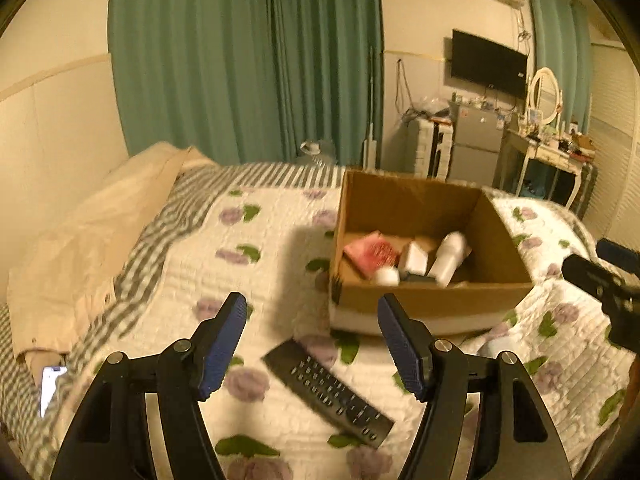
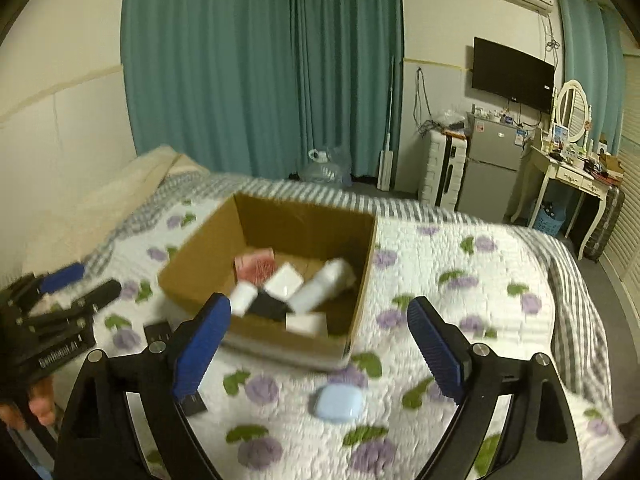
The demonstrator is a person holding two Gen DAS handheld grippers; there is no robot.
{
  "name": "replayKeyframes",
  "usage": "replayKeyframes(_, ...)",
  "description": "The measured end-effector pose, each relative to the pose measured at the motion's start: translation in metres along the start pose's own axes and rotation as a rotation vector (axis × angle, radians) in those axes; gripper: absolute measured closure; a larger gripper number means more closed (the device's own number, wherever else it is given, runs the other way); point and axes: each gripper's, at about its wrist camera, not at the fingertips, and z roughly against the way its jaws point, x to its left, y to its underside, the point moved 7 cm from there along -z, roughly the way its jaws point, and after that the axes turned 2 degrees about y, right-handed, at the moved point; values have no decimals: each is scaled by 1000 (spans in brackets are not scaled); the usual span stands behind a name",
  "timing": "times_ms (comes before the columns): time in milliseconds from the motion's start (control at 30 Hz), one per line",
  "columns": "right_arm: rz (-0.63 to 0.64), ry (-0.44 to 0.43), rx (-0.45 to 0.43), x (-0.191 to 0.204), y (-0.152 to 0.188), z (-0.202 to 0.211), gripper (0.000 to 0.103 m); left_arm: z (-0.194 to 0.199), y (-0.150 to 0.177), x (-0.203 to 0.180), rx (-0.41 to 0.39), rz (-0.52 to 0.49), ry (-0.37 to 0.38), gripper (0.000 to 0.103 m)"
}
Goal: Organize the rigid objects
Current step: 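Grasp the black TV remote with the right tool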
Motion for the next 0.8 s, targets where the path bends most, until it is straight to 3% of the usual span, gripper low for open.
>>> replayKeyframes(233,25,-88,104,21,44,-41,13,-33,36,25,124,10,-101,32)
replayKeyframes(400,116,-226,182,77,68,-70,13,-42,51,47,159,9,-184,32)
replayKeyframes(500,165,-295,225,112,81,-87,14,-45,58,55,173,5,-182,32)
replayKeyframes(567,188,-334,256,132,89,-97,22,-47,60,63,178,16,-193,32)
replayKeyframes(700,252,-386,284,167,100,-112,29,-47,58,77,170,47,-198,32)
replayKeyframes(767,286,-388,305,181,105,-122,42,-47,57,80,166,57,-195,32)
replayKeyframes(800,297,-387,314,186,106,-128,44,-47,57,82,163,63,-193,32)
